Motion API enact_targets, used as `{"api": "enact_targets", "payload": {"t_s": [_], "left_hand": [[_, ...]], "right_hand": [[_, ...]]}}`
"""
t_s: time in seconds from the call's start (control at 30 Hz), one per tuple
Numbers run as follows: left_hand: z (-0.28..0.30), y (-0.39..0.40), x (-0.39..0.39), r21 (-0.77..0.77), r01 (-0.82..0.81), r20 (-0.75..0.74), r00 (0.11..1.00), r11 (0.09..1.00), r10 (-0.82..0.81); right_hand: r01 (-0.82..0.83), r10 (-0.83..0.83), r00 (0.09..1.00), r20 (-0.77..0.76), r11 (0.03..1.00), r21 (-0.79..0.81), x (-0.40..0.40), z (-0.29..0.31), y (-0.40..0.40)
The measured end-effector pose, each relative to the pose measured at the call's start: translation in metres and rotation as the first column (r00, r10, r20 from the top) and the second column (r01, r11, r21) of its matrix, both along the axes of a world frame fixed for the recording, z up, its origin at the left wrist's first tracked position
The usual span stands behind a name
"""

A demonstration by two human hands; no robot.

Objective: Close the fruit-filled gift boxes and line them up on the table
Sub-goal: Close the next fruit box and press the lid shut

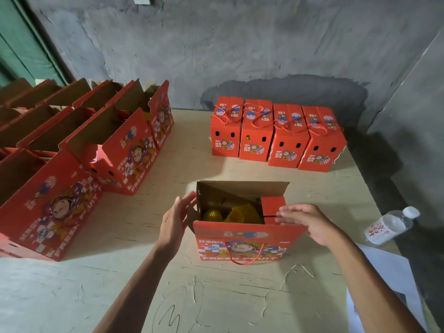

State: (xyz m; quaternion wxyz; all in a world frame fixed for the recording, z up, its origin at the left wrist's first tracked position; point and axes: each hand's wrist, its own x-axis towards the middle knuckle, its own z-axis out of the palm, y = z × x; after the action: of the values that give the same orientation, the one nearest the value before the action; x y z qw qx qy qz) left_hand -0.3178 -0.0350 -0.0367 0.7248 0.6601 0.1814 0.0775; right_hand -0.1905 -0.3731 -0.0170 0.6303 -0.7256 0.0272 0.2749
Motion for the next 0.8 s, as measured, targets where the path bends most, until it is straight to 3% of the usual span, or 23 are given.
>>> {"api": "enact_targets", "payload": {"t_s": [0.3,0.43,0.6,0.8], "left_hand": [[-0.002,0.005,0.005,0.017,0.04,0.045,0.998,0.999,-0.041],[-0.01,0.0,0.003,-0.016,0.054,0.081,0.995,0.998,-0.052],[-0.02,-0.005,0.006,0.012,0.088,0.005,0.996,0.996,-0.088],[-0.009,0.011,0.026,0.321,0.177,-0.013,0.983,0.93,-0.182]], "right_hand": [[0.044,-0.043,0.999,0.007,0.993,-0.107,0.019,-0.015,0.01],[-0.023,0.028,0.999,0.042,0.993,-0.114,0.025,-0.016,0.014],[-0.089,0.082,0.995,-0.049,0.984,-0.154,0.034,-0.008,0.02],[0.069,-0.056,0.995,0.084,0.984,-0.166,0.034,-0.017,0.027]]}}
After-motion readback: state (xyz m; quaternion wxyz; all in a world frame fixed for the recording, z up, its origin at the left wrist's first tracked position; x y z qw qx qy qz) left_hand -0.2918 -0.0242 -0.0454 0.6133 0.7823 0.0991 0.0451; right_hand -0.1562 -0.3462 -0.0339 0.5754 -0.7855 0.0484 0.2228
